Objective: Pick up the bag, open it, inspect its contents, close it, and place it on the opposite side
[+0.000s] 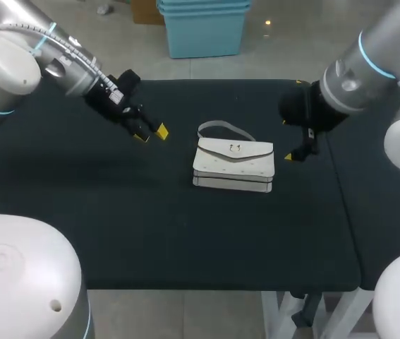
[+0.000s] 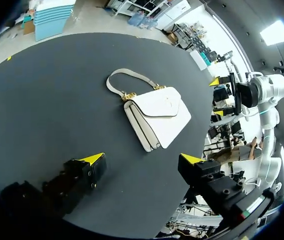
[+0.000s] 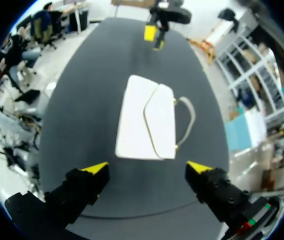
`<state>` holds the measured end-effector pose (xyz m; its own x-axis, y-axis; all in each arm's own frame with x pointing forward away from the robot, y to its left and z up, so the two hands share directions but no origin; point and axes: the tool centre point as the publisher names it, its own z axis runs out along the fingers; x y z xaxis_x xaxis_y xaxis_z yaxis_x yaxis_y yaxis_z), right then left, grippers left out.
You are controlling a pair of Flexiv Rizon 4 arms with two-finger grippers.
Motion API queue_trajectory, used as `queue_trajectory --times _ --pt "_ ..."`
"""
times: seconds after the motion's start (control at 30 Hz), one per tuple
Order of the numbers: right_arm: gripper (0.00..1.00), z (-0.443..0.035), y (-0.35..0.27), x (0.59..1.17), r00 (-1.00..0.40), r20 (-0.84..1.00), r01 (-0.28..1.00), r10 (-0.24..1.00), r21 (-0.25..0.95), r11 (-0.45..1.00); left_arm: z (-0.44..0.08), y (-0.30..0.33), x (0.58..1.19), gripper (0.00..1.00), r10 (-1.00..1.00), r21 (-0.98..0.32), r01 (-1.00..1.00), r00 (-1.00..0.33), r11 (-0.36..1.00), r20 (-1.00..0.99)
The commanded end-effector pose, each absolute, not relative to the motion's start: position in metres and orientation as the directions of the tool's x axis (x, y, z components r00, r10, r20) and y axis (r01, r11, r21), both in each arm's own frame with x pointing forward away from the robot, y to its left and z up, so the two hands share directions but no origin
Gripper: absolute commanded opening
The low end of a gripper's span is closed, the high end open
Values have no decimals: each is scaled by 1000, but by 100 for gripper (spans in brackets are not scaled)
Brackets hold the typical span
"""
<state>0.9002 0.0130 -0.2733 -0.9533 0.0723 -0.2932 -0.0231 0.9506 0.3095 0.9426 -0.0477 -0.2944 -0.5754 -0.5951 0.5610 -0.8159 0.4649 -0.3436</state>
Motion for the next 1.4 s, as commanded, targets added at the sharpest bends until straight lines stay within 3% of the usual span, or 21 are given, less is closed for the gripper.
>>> queue_trajectory --times 0.03,0.13,0.17,0.4,0.57,0.97,1.1,1.23,1.4 --pt "100 -267 22 901 -946 -321 -46 53 294 955 -286 -47 953 100 -577 -417 -741 -672 527 464" --pt "100 -262 35 896 -934 -355 -68 38 282 957 -278 -46 962 100 -496 -475 -590 -807 653 320" --pt "100 -262 40 894 -931 -365 -73 29 263 962 -275 -46 963 100 -385 -495 -466 -885 733 262" --pt "100 -273 67 876 -917 -398 -103 4 247 964 -257 -47 972 100 -19 -552 -32 -999 834 29" --pt "100 -283 78 866 -911 -413 -103 17 267 958 -252 -55 977 100 228 -470 208 -974 858 -15" --pt "100 -312 90 861 -860 -509 -91 41 231 969 -252 -55 977 100 228 -470 208 -974 858 -15" --pt "100 -325 91 869 -835 -550 -106 29 213 971 -253 -65 976 100 464 -432 462 -879 774 -110" --pt "100 -334 91 875 -826 -564 -116 11 188 975 -256 -73 971 100 669 -412 681 -716 605 -199" --pt "100 -344 85 878 -820 -572 -108 22 193 975 -256 -73 970 100 698 -411 708 -686 574 -207"
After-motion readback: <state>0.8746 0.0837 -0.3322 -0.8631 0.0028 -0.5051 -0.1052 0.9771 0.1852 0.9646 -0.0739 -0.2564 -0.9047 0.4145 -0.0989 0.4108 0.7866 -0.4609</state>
